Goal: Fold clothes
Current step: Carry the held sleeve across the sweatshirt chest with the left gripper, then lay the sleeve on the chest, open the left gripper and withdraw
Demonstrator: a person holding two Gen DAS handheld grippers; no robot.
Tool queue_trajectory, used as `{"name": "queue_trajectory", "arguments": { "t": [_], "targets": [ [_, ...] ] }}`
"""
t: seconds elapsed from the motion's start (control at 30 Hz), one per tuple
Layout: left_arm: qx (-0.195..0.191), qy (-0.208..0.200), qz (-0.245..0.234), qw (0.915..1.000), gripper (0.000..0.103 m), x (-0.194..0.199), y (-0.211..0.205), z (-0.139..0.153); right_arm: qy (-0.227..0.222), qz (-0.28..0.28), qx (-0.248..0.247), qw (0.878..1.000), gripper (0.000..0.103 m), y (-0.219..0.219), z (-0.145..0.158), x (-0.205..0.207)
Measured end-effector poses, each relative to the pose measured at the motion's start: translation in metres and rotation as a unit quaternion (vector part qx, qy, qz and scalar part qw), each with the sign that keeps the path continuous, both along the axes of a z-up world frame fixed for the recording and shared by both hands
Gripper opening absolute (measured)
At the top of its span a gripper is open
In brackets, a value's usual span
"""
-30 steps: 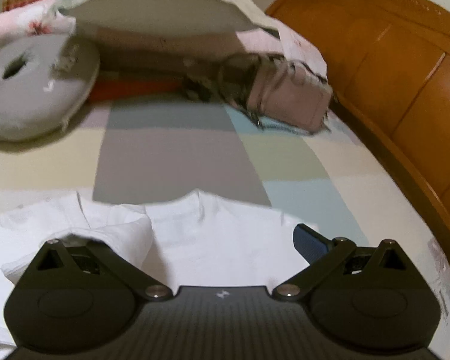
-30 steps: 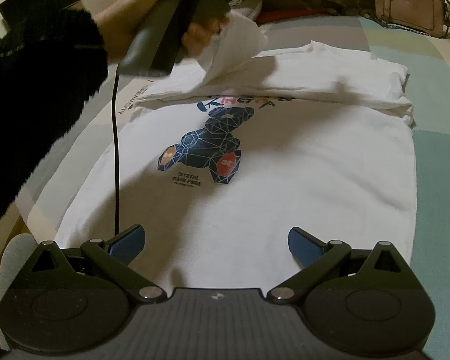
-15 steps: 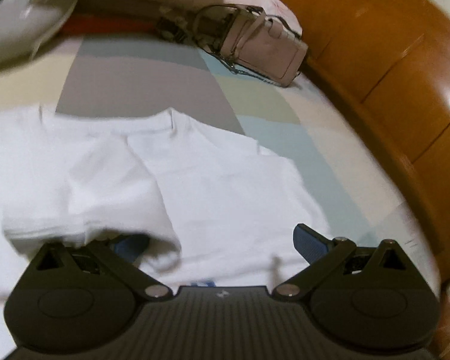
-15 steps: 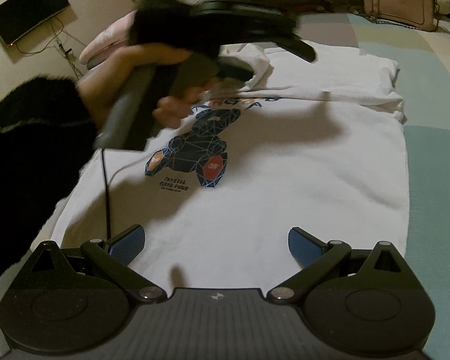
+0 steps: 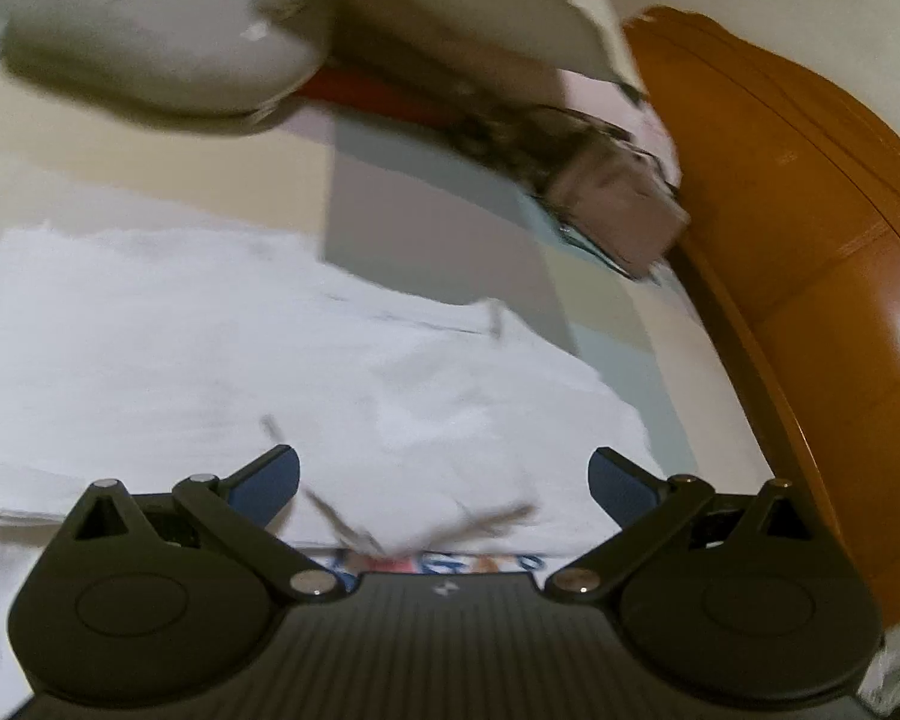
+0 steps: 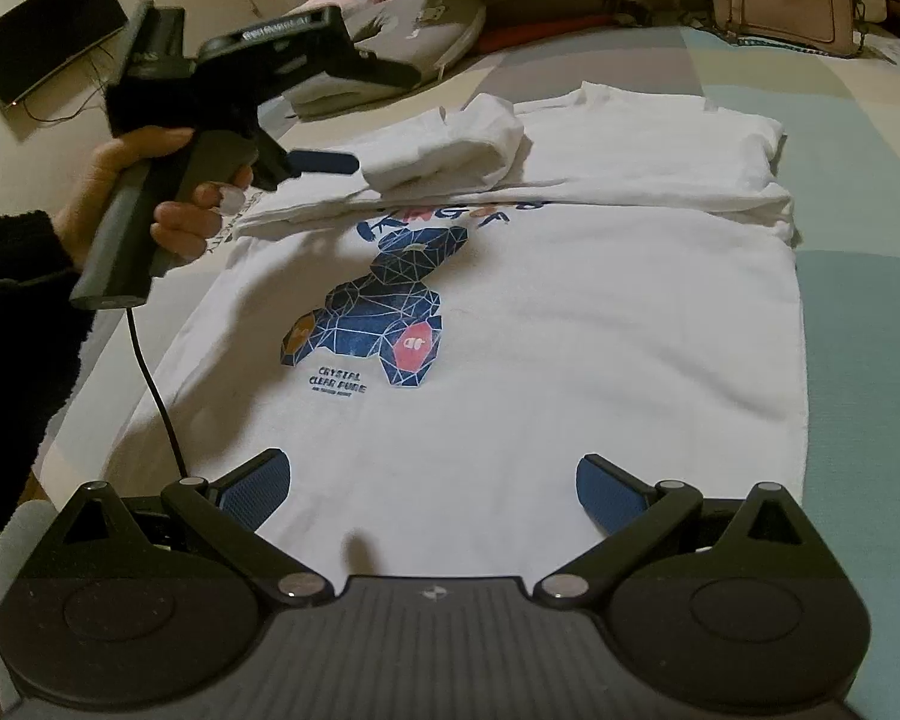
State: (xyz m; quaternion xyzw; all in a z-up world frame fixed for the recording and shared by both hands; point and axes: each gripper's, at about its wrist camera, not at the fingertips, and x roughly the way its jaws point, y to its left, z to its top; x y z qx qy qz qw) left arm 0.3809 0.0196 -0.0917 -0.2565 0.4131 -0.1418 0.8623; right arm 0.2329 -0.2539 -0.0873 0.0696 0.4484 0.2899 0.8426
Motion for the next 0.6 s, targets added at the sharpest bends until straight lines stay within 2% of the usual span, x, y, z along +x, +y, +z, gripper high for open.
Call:
{"name": "queue_trajectory", "arguments": {
  "t": [0.13, 0.27, 0.47, 0.6],
  "targets": [
    [-0.018, 0.025, 0.031, 0.999, 0.102, 0.013, 0.011, -0.018, 0.001, -0.001, 0.001, 1.0, 0.103, 0.001, -0.001, 0.002],
    [-0.045, 0.041, 0.027, 0.9978, 0.102, 0.024, 0.007, -0.024, 0.001, 0.001, 0.001, 1.0, 0.103, 0.002, -0.001, 0.002],
    [-0.069, 0.043, -0.005, 0.9967, 0.102, 0.04, -0.02, -0.014, -0.002, 0.001, 0.002, 1.0, 0.103, 0.001, 0.0, 0.001],
    [-0.073, 0.029, -0.051, 0.9956, 0.102, 0.049, -0.053, 0.002, -0.002, -0.002, 0.001, 1.0, 0.103, 0.0, -0.001, 0.001]
  ]
}}
